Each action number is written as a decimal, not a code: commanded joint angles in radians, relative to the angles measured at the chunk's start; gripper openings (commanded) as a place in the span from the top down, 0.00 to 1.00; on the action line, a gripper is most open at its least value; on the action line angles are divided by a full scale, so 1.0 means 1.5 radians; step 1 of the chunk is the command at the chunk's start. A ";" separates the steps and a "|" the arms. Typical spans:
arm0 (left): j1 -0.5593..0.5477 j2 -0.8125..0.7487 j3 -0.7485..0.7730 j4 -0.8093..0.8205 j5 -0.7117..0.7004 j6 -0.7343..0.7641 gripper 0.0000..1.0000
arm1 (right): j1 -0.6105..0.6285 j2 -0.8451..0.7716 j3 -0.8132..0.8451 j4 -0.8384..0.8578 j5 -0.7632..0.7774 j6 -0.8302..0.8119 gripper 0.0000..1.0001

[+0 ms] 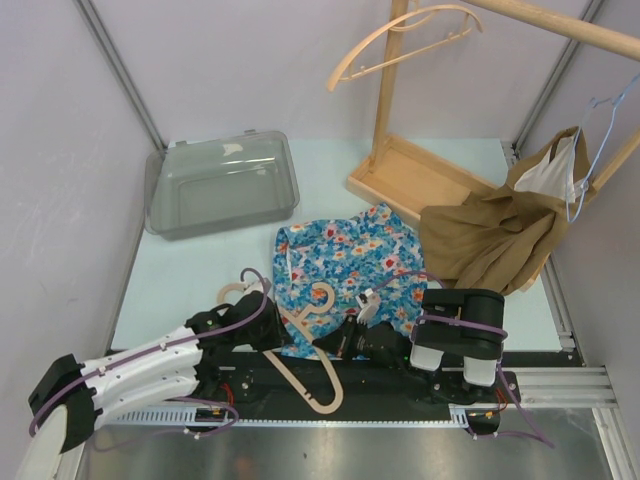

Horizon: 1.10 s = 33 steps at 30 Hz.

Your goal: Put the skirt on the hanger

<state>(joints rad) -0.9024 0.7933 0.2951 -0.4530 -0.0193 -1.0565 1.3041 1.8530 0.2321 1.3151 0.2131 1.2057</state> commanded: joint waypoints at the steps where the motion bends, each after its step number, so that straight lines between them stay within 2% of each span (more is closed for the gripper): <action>1: -0.009 -0.002 0.005 0.034 -0.009 -0.005 0.78 | -0.007 -0.001 0.003 0.152 0.014 -0.008 1.00; 2: -0.009 -0.004 0.005 0.035 -0.006 -0.002 0.83 | -0.009 -0.003 0.002 0.150 0.014 -0.010 1.00; 3: -0.009 -0.008 0.006 0.031 -0.002 0.000 0.95 | -0.011 -0.009 0.003 0.147 0.011 -0.017 1.00; 4: -0.009 -0.011 0.007 0.027 -0.001 0.001 1.00 | -0.013 -0.014 0.003 0.137 0.007 -0.022 1.00; 6: -0.010 -0.030 0.014 0.002 -0.002 0.004 1.00 | -0.016 -0.046 0.010 0.103 0.006 -0.045 1.00; 8: -0.010 -0.048 0.028 -0.023 -0.011 0.008 1.00 | -0.016 -0.080 0.021 0.016 0.004 -0.079 1.00; 9: -0.010 -0.070 0.034 -0.050 -0.016 0.008 1.00 | -0.014 -0.130 0.040 -0.080 0.014 -0.119 1.00; 11: -0.010 -0.097 0.053 -0.076 -0.018 0.008 1.00 | -0.003 -0.191 0.079 -0.205 0.035 -0.178 1.00; 12: -0.010 -0.108 0.058 -0.088 -0.019 0.008 1.00 | 0.000 -0.235 0.102 -0.338 0.067 -0.203 1.00; 13: -0.010 -0.132 0.070 -0.111 -0.019 0.008 1.00 | 0.001 -0.250 0.141 -0.376 0.075 -0.250 1.00; 15: -0.010 -0.150 0.081 -0.130 -0.013 0.008 1.00 | -0.004 -0.266 0.163 -0.445 0.084 -0.277 1.00; 23: -0.010 -0.206 0.137 -0.189 0.007 0.018 1.00 | -0.008 -0.283 0.226 -0.568 0.156 -0.346 1.00; 26: -0.010 -0.219 0.147 -0.197 0.040 0.021 1.00 | -0.020 -0.301 0.241 -0.609 0.191 -0.365 1.00; 33: -0.012 -0.226 0.131 -0.148 0.156 0.061 1.00 | -0.075 -0.351 0.249 -0.646 0.190 -0.422 1.00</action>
<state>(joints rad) -0.9127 0.4633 0.4732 -0.7166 0.0769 -1.0084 1.2327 1.3746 0.5636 0.4141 0.4335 0.6601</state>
